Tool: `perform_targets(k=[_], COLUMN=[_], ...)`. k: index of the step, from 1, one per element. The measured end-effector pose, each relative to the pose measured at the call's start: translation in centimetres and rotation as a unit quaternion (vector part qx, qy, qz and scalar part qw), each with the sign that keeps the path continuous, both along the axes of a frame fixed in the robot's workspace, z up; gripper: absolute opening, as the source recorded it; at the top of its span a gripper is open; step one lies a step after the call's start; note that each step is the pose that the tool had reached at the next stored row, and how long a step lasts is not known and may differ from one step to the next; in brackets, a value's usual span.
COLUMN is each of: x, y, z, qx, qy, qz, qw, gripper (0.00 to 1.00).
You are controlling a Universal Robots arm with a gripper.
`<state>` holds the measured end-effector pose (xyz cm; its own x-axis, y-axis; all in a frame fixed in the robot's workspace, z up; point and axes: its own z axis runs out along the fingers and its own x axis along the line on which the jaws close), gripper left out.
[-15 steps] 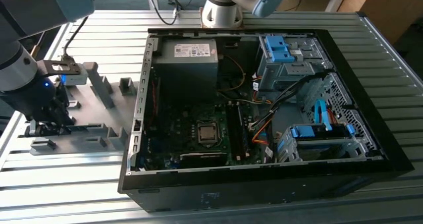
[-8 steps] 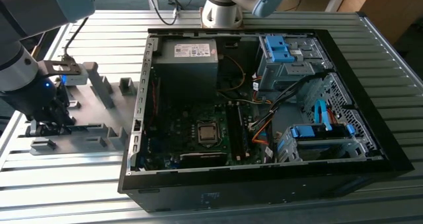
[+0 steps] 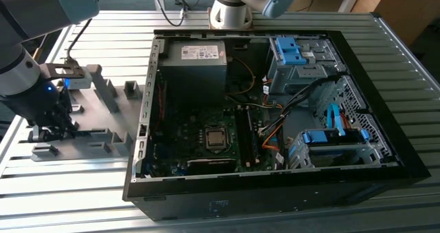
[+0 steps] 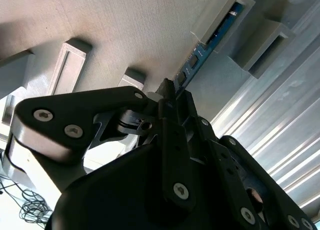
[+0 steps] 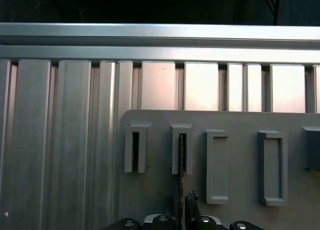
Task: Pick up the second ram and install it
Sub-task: 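Pick up the second ram and move it above second insertion slot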
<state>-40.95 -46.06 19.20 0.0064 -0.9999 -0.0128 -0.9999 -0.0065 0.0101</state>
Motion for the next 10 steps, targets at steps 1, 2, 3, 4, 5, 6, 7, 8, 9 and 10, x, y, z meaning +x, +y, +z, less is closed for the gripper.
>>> perform_targets(k=[1,2,3,4,5,6,7,8,9,10], x=[0.00,0.00,0.01,0.00,0.00,0.00,0.00,0.00,0.00,0.00], y=[0.00,0.01,0.01,0.02,0.04,0.06,0.07,0.08,0.09,0.10], z=[-0.01,-0.02,-0.03,-0.04,-0.07,-0.10,-0.11,-0.13,-0.14,-0.15], qx=[0.0001,0.0001,0.0002,0.0002,0.0003,0.0003,0.0003,0.0003,0.0004,0.0004], qy=[0.0000,0.0000,0.0000,0.0000,0.0000,0.0000,0.0000,0.0000,0.0000,0.0000], qz=[0.000,0.000,0.000,0.000,0.000,0.000,0.000,0.000,0.000,0.000], qw=[1.0000,1.0000,1.0000,1.0000,1.0000,1.0000,1.0000,1.0000,1.0000,1.0000], gripper=[0.23,0.23,0.23,0.23,0.23,0.23,0.23,0.23,0.23,0.23])
